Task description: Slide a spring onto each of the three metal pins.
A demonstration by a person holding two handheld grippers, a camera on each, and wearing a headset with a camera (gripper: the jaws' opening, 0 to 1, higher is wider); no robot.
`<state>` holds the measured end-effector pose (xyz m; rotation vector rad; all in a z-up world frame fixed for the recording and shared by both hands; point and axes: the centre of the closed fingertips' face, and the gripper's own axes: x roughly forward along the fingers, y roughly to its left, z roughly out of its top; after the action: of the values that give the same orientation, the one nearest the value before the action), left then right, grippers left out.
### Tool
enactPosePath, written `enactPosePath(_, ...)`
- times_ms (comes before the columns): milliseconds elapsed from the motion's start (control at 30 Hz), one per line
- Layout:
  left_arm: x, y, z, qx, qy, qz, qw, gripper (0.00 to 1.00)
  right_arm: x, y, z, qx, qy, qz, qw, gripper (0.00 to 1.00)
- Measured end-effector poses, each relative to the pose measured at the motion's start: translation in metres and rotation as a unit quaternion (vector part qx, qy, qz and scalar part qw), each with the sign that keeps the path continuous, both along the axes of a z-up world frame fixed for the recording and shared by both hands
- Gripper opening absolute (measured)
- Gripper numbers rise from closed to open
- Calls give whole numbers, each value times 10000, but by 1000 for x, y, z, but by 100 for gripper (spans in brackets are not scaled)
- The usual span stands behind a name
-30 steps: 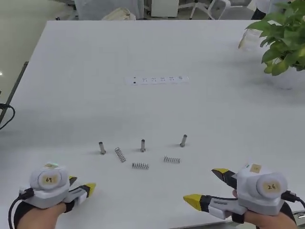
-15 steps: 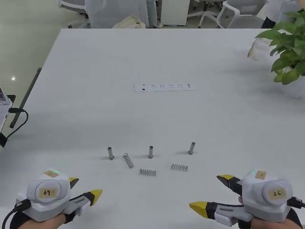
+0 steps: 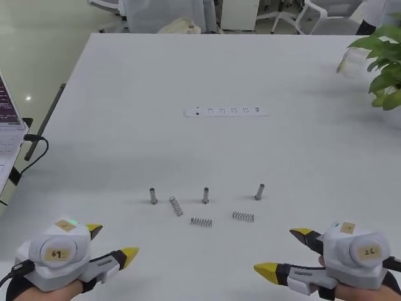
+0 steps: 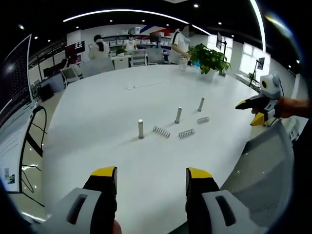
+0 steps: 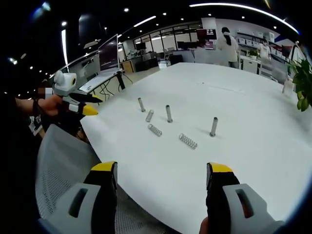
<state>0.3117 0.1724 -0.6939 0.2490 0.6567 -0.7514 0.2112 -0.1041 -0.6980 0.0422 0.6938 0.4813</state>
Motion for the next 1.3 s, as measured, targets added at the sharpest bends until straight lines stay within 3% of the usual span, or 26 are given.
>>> enactPosePath(233, -6, 1, 8, -25, -58, -83, 9999, 58, -1, 0, -2, -24, 26, 39, 10000, 74)
enactPosePath(867, -16, -2, 17, -175, -11, -204, 9996, 71, 1, -1, -1, -66, 27, 76, 9999, 74)
enactPosePath(1300, -13, -1, 17, -161, -14, -230, 9996, 70, 1, -1, -2, -118, 46, 103, 9999, 74)
